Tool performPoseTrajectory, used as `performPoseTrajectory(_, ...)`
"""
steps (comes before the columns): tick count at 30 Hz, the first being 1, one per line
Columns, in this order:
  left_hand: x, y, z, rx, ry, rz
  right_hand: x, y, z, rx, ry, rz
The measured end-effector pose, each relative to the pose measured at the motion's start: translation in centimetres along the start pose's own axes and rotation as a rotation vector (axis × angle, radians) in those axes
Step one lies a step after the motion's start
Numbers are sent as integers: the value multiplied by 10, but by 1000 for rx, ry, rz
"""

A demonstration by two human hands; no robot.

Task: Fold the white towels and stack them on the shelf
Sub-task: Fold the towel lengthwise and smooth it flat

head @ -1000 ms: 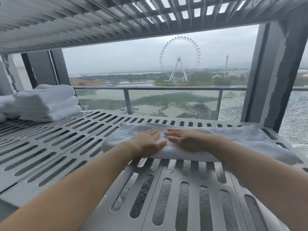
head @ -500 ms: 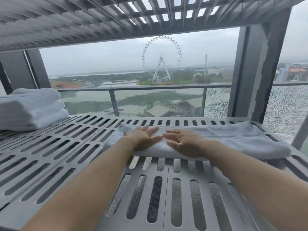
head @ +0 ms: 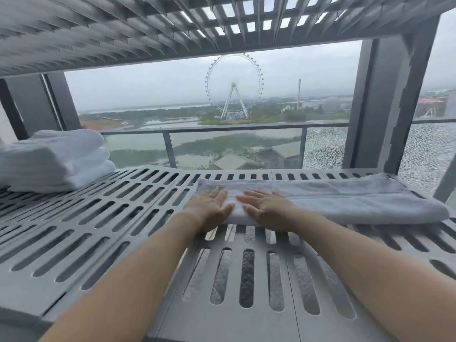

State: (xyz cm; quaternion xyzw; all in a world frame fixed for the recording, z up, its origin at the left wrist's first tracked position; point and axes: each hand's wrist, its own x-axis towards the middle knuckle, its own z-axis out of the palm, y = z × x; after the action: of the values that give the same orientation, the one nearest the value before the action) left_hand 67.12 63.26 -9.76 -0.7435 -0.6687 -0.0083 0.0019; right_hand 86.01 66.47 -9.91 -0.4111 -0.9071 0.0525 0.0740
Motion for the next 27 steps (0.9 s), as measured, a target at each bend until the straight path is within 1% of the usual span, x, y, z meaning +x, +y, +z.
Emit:
performPoseTrajectory(3, 2, 3, -9, 78, -46, -19, -11, -4, -6, 117, 107, 23)
performPoseTrajectory(5, 3, 17, -15, 124, -25, 38, -23, 0, -9, 123, 143, 35)
performPoseTrajectory(6, 5, 29, -17, 104, -14, 90, -30, 3, -10, 101, 148, 53)
performPoseTrajectory(9, 12, 81, -17, -86, -37, 256, -50, 21, -11, 49, 164, 110)
performPoseTrajectory(11, 17, 115, -14, -123, -44, 316, -62, 38, -14, 31, 171, 147)
performPoseTrajectory(13, 21, 133, -10, -57, -29, 322, -78, 60, -19, -11, 121, 187)
performPoseTrajectory(15, 23, 136, -6, 23, -27, 315, -100, 88, -22, -55, 62, 232)
performPoseTrajectory(18, 22, 134, -10, 17, -103, 288, -135, 127, -29, -79, 29, 319)
performPoseTrajectory(20, 27, 140, -19, 30, -151, 243, -143, 136, -35, -56, 11, 307)
performPoseTrajectory(21, 32, 148, -23, 40, -146, 226, -142, 137, -38, -27, 14, 290)
performPoseTrajectory(22, 37, 160, -26, 32, -121, 224, -139, 136, -41, 5, 26, 274)
performPoseTrajectory(25, 49, 202, -24, -144, -43, 276, -124, 135, -50, 63, 67, 248)
performPoseTrajectory(27, 56, 219, -14, -111, -28, 283, -117, 145, -52, 72, 48, 230)
